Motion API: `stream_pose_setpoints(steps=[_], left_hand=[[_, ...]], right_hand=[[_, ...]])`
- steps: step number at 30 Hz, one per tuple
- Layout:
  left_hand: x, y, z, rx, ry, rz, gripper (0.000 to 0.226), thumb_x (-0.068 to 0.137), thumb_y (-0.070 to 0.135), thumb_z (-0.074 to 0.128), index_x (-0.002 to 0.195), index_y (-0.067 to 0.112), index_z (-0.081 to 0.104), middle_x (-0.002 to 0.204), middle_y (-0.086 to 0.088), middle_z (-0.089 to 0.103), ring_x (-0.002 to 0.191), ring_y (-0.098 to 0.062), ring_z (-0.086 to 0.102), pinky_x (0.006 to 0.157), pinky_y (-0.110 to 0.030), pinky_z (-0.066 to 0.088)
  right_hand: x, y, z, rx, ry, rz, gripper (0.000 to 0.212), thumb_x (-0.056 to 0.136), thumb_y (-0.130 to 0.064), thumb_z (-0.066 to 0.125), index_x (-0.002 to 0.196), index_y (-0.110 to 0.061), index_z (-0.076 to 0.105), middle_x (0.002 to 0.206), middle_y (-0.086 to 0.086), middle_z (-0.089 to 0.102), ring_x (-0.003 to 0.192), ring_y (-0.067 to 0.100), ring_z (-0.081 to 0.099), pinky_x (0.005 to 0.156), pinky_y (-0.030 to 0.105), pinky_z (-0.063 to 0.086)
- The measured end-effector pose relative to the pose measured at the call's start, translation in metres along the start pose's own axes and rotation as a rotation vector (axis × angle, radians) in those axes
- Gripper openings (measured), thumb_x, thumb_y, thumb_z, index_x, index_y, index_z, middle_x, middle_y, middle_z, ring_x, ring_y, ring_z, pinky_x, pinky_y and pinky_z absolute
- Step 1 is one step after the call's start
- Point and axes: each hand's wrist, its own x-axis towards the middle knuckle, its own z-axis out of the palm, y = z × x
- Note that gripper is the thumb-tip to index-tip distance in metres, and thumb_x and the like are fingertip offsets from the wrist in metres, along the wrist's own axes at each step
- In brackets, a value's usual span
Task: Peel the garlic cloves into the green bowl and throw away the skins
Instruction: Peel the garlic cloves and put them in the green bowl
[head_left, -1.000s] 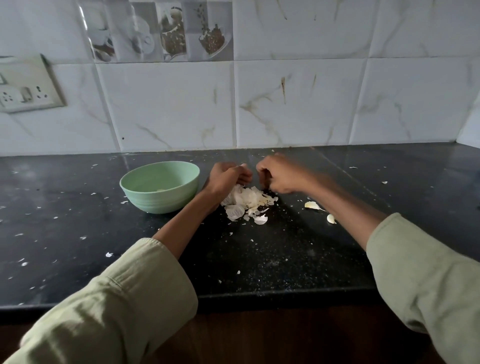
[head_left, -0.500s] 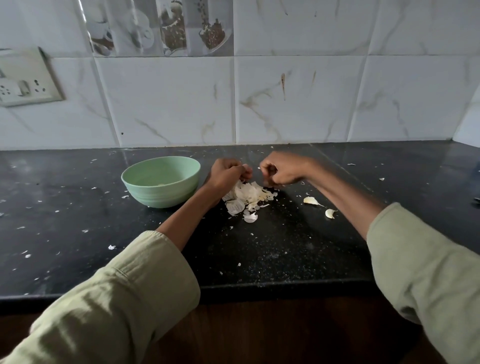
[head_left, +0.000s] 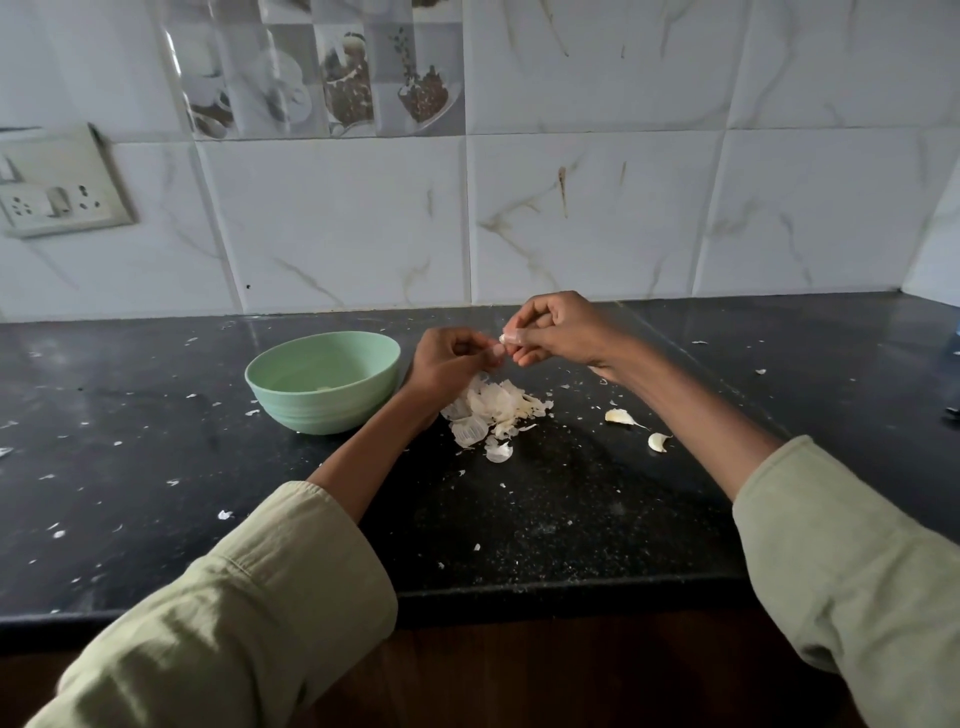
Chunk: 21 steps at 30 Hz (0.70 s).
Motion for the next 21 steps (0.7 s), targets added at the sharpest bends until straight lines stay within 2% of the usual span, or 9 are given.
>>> stream_pose_setpoints(steps=[4, 9, 12, 14, 15, 18, 21], left_hand=[[-0.001, 0.002, -0.001, -0.070, 0.016, -0.007, 0.026, 0.093, 0.005, 0.075, 0.111, -0.013, 0.070, 0.097, -0.022, 0.075, 0.066, -0.003, 0.073, 0.062, -0.012, 0.053], [-0.002, 0.001, -0.002, -0.129, 0.030, -0.038, 0.023, 0.094, 0.007, 0.074, 0.111, -0.009, 0.071, 0.089, -0.013, 0.075, 0.068, -0.004, 0.073, 0.063, -0.012, 0.053], [-0.001, 0.001, -0.003, -0.161, 0.040, -0.062, 0.022, 0.094, 0.007, 0.074, 0.110, -0.008, 0.073, 0.088, -0.011, 0.075, 0.069, -0.003, 0.073, 0.063, -0.010, 0.051], [-0.001, 0.001, -0.003, -0.165, 0.030, -0.078, 0.019, 0.094, 0.005, 0.074, 0.109, -0.007, 0.074, 0.088, -0.012, 0.076, 0.071, -0.005, 0.073, 0.064, -0.011, 0.051], [0.000, 0.001, -0.003, -0.161, 0.027, -0.091, 0.015, 0.095, 0.004, 0.072, 0.107, -0.005, 0.075, 0.087, -0.012, 0.076, 0.070, -0.006, 0.073, 0.063, -0.010, 0.050], [-0.001, 0.003, -0.002, -0.142, 0.041, -0.120, 0.009, 0.095, 0.000, 0.069, 0.099, 0.001, 0.077, 0.082, -0.011, 0.077, 0.068, -0.005, 0.072, 0.058, -0.010, 0.048], [0.001, 0.004, -0.004, -0.202, 0.057, -0.149, 0.011, 0.094, 0.006, 0.072, 0.100, 0.000, 0.078, 0.090, -0.015, 0.080, 0.079, -0.016, 0.078, 0.061, -0.013, 0.051]], right_hand=[[0.001, 0.001, 0.001, -0.023, 0.022, -0.023, 0.022, 0.087, -0.001, 0.079, 0.105, 0.004, 0.067, 0.087, 0.016, 0.078, 0.082, 0.026, 0.077, 0.077, 0.033, 0.065], [0.002, 0.004, 0.002, -0.117, 0.031, -0.050, 0.021, 0.086, -0.006, 0.082, 0.101, 0.001, 0.069, 0.094, 0.016, 0.076, 0.081, 0.020, 0.075, 0.076, 0.031, 0.065], [0.003, 0.007, 0.005, -0.296, 0.075, -0.141, 0.021, 0.083, -0.014, 0.087, 0.094, -0.005, 0.072, 0.089, 0.002, 0.075, 0.078, 0.005, 0.068, 0.075, 0.021, 0.058], [0.004, 0.010, 0.008, -0.337, 0.077, -0.183, 0.020, 0.081, -0.014, 0.088, 0.091, -0.006, 0.072, 0.085, -0.006, 0.073, 0.078, 0.002, 0.066, 0.074, 0.016, 0.053], [0.005, 0.010, 0.010, -0.337, 0.076, -0.190, 0.021, 0.081, -0.014, 0.088, 0.091, -0.006, 0.072, 0.083, -0.007, 0.072, 0.077, 0.003, 0.066, 0.073, 0.016, 0.053], [0.008, 0.012, 0.012, -0.339, 0.120, -0.208, 0.023, 0.080, -0.020, 0.090, 0.087, -0.007, 0.073, 0.083, 0.004, 0.076, 0.076, 0.012, 0.066, 0.071, 0.031, 0.055], [0.008, 0.012, 0.013, -0.355, 0.171, -0.237, 0.018, 0.078, -0.016, 0.090, 0.084, -0.011, 0.074, 0.081, 0.004, 0.076, 0.070, 0.009, 0.066, 0.069, 0.031, 0.055]])
